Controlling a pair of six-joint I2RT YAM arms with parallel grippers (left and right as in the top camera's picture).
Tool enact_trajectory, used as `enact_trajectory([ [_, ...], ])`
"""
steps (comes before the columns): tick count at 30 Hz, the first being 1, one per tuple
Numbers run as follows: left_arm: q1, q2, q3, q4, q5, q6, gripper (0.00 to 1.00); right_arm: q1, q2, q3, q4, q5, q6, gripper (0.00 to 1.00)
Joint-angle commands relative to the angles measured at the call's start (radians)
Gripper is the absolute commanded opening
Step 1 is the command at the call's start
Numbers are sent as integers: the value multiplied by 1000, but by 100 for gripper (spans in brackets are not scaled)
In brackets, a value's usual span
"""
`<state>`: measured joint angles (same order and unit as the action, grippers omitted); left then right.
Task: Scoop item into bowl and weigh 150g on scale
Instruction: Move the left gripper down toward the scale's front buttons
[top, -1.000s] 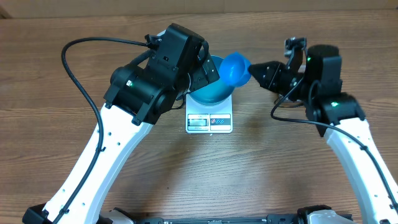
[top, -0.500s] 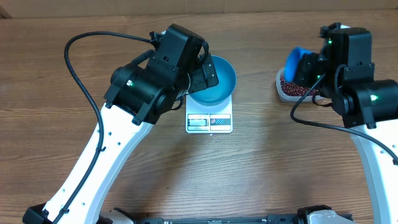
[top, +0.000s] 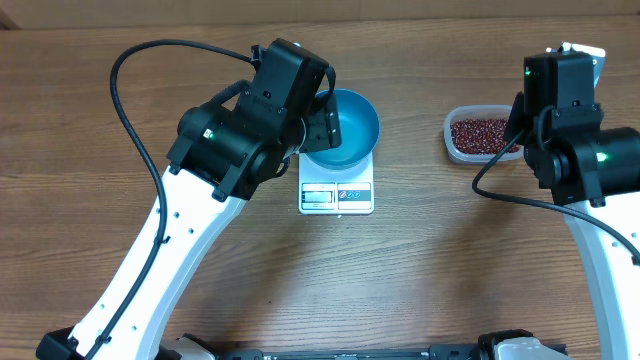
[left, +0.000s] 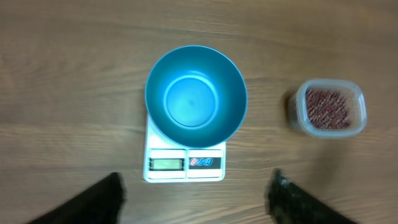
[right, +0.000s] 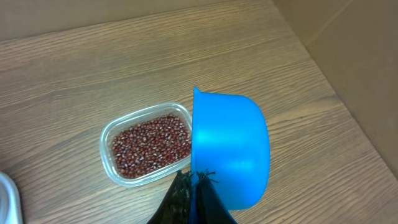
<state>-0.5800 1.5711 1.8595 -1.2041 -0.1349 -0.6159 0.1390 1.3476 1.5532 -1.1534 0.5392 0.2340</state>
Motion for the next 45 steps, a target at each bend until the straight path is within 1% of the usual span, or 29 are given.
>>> enact_trajectory([
  [1,5,1,16,0,-15,180,55,-2,-5,26,3,43,-7,4],
  [2,5,5,16,0,-15,200,46,-2,-5,26,3,43,-7,4],
  [3,5,14,16,0,-14,228,29,-2,-5,25,3,43,-4,4],
  [4,5,21,15,0,-15,235,15,-2,-5,25,3,43,-3,4],
  [5,5,27,15,0,-14,238,5,-2,-5,25,3,43,1,4],
  [8,3,49,15,-4,-14,245,4,-2,-5,25,3,43,1,4],
  [11,-3,77,15,-14,-16,291,4,-2,-5,25,2,43,1,4],
  [17,-41,126,9,-26,-16,447,4,-2,-5,25,3,20,5,4],
  [20,-84,157,7,-35,-68,521,4,-2,-5,25,8,-3,5,4],
  [23,-135,194,7,-49,-134,570,4,-2,-5,25,15,-5,30,4],
  [27,-188,266,7,-47,-146,587,4,-2,-5,25,21,-10,31,4],
  [34,-239,404,7,-44,-150,591,5,-2,-5,24,21,-18,31,4],
  [37,-267,455,7,-39,-174,591,4,-2,-5,24,21,-25,31,4],
  [41,-306,484,-3,-15,-208,589,4,-2,-5,24,22,-25,31,4],
  [45,-328,483,-23,-12,-216,562,4,-2,-5,24,21,-25,31,4],
])
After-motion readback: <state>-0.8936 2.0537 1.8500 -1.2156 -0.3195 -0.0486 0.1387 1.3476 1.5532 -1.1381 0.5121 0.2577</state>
